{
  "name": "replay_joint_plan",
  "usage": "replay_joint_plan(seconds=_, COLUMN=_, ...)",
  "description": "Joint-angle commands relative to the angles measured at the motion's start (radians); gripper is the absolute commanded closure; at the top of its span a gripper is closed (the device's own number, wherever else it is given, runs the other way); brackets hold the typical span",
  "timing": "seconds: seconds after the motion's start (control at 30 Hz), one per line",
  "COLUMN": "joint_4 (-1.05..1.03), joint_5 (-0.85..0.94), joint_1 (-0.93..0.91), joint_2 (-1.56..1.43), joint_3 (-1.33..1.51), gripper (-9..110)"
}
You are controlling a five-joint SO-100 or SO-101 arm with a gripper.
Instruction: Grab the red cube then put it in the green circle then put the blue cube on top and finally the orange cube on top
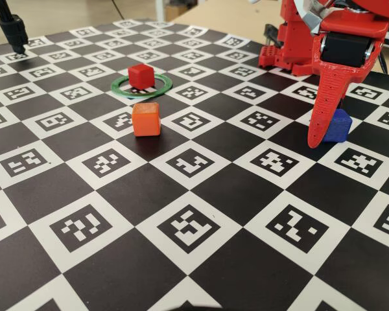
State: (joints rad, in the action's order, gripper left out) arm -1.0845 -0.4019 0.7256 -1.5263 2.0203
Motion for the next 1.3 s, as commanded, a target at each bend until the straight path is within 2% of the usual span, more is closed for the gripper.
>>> replay_joint_plan(seconds=0.0, joint_4=-0.011, joint_5=0.087, joint_1=-0.006, joint_2=-0.012, joint_3=-0.003, gripper=50)
replay_joint_plan(seconds=0.53, joint_4=-0.005, joint_5=0.33, joint_1=0.003, joint_2=-0.011, joint_3=-0.028, gripper=52)
replay_joint_plan(seconds=1.27, joint_4=0.038, joint_5=0.37, joint_1=0.017, joint_2=-0.003, joint_3=-0.081, gripper=52)
